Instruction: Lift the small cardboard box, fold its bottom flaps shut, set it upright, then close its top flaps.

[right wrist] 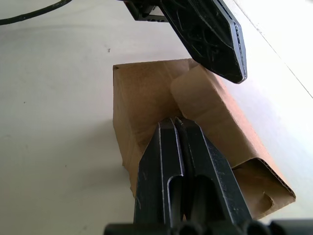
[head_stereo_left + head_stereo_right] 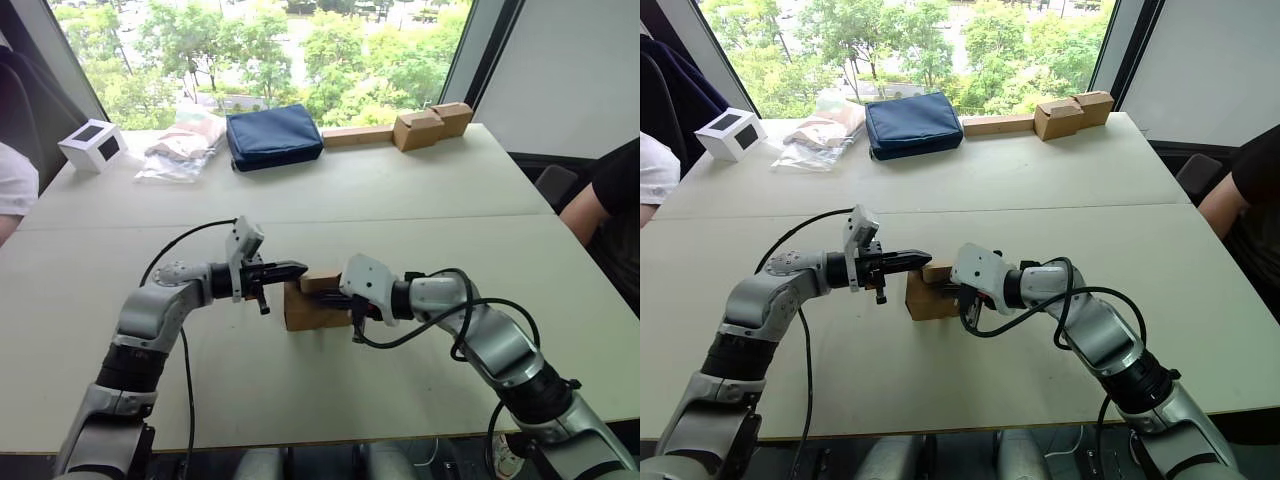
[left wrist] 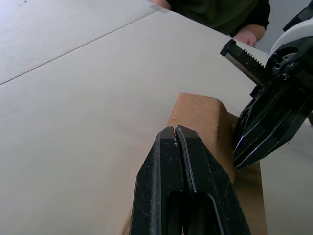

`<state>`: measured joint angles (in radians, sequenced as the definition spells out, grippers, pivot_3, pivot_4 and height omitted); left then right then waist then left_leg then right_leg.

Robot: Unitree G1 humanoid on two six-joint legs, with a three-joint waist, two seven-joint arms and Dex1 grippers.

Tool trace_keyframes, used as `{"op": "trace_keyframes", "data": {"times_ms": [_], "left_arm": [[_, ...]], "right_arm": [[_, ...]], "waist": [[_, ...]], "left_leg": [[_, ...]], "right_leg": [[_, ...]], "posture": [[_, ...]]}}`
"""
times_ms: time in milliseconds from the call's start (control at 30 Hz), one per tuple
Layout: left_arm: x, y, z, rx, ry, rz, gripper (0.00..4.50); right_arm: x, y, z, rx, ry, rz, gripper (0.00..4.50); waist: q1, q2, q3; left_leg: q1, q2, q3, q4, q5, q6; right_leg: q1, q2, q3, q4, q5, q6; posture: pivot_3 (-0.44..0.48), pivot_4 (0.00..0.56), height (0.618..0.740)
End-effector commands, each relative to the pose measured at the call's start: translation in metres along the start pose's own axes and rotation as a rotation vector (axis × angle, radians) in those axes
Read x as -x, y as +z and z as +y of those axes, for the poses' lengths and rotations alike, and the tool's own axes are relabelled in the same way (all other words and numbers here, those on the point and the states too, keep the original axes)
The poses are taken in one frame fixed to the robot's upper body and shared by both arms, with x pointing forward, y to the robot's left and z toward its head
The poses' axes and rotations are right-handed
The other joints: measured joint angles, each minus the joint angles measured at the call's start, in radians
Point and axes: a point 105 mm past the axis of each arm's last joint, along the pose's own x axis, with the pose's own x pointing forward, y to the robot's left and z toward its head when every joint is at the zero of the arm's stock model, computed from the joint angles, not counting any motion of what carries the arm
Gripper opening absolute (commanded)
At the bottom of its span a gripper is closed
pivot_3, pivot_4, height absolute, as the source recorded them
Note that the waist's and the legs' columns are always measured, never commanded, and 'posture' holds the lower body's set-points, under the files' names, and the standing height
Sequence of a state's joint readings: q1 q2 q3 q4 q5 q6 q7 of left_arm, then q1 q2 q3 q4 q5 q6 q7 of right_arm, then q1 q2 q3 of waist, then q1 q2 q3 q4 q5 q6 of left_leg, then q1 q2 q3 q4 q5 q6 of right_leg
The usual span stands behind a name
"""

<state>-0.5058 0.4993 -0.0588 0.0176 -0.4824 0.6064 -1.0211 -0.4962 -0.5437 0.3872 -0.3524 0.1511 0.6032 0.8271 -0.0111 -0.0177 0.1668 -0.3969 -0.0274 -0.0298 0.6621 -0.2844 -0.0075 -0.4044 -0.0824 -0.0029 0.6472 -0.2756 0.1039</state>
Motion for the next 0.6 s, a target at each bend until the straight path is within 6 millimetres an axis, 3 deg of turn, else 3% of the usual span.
{"op": "trace_keyframes", "data": {"times_ms": [33,600], "left_arm": [[-0.0019,-0.0023,-0.0056,-0.028,-0.023,0.019,0.01],[-0.0013,-0.0036,0.0000,-0.020,-0.012,-0.008,0.01]], "right_arm": [[0.0001,0.0097,-0.0083,-0.017,-0.034,-0.024,0.00],[-0.0052,0.0127,-0.0123,0.019,-0.059,-0.019,0.00]], "waist": [[0.000,0.000,0.000],[0.001,0.000,0.000]], "left_leg": [[0.000,0.000,0.000,0.000,0.000,0.000],[0.000,0.000,0.000,0.000,0.000,0.000]], "right_leg": [[0.000,0.000,0.000,0.000,0.000,0.000],[0.000,0.000,0.000,0.000,0.000,0.000]], "posture": [[0.000,0.150,0.737],[0.000,0.150,0.737]]}}
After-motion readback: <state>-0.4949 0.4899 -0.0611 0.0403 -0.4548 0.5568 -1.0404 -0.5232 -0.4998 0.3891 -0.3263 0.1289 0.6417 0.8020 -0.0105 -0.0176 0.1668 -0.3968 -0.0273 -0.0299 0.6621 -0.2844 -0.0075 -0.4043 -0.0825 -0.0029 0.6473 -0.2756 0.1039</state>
